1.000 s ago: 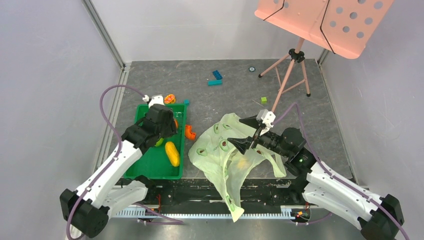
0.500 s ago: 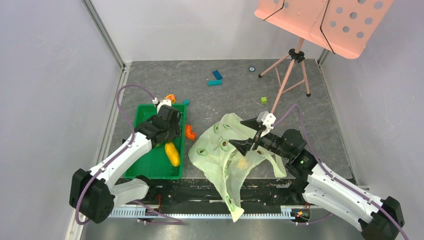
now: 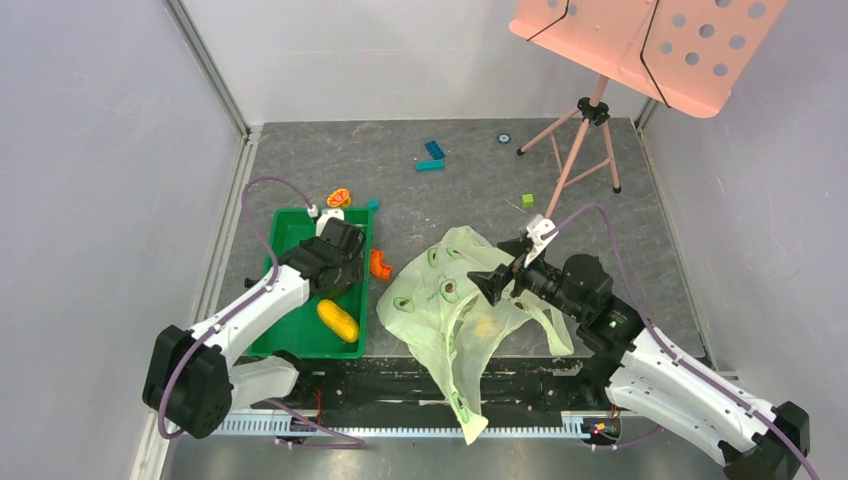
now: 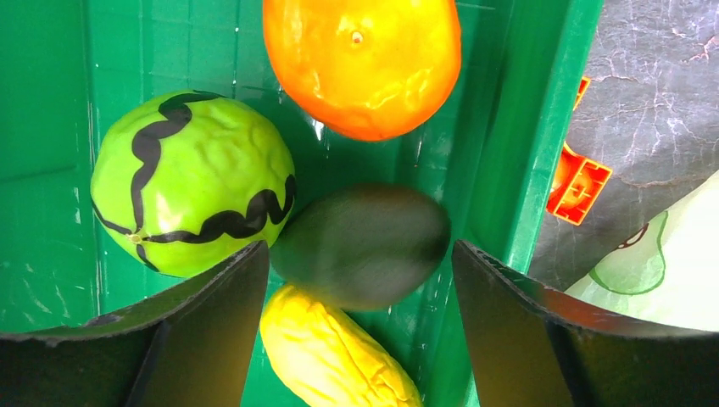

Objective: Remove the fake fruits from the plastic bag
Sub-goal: Place the fake fruit in the bin.

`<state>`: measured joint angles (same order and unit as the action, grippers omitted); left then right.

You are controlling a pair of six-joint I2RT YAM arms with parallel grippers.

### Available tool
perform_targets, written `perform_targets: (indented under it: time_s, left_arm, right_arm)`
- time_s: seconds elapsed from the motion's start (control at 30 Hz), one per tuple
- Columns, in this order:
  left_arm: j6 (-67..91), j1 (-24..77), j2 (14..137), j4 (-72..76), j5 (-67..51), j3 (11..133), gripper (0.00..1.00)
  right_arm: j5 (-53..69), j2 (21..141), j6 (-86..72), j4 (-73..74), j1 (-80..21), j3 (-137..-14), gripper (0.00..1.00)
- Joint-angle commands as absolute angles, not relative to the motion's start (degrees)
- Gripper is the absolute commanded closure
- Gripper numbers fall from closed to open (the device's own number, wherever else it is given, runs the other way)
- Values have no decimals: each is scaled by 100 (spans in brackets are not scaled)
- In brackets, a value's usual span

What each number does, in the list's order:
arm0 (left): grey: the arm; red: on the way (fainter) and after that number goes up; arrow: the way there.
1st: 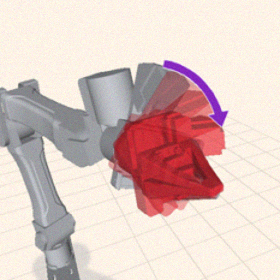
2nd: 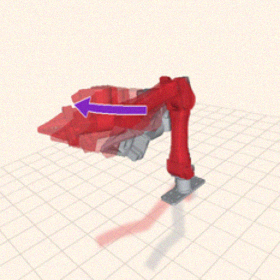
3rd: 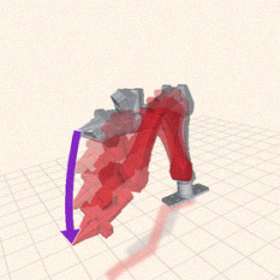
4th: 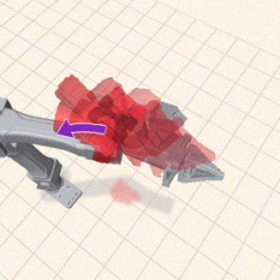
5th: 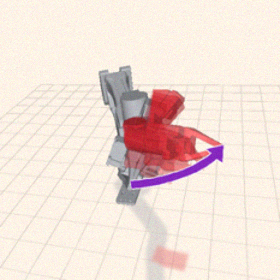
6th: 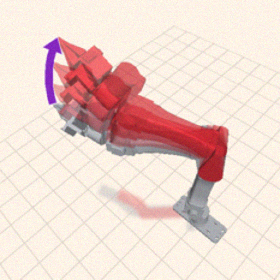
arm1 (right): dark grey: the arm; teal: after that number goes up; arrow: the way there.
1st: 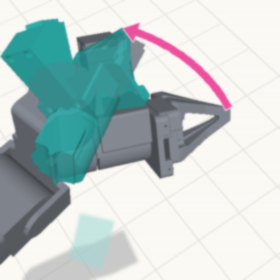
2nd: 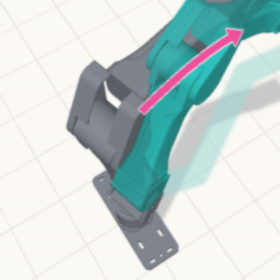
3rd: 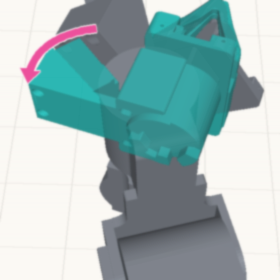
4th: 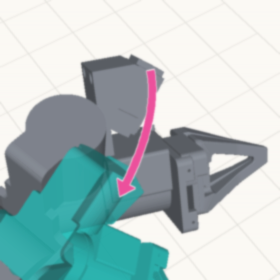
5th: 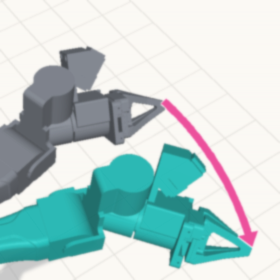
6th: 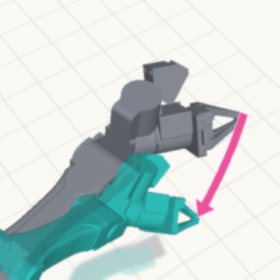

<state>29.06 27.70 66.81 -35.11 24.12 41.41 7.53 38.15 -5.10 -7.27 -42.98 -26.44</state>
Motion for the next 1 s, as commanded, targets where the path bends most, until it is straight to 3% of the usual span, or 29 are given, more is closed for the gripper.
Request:
perform_targets:
  time_s: [0.0,0.1,0.43,0.73,0.97]
  left_arm:
    - [3110,2742,6586,-3278,2499,4174,11]
    - [3124,2742,6452,-3278,2388,4205,1]
    - [3133,2742,5801,-3595,2162,4691,0]
    - [2966,2742,5416,-3858,2295,4844,0]
    - [2897,2742,5420,-3858,2259,4808,0]
  right_arm:
    - [-517,3949,-949,1165,-4315,-3584,2]
    - [-516,4048,-968,2165,-4315,-4051,2]
    - [590,4040,-63,3046,-4397,-4192,2]
    - [36,4245,642,3030,-5141,-3996,2]
    - [-1746,5530,835,3340,-5767,-4020,4]
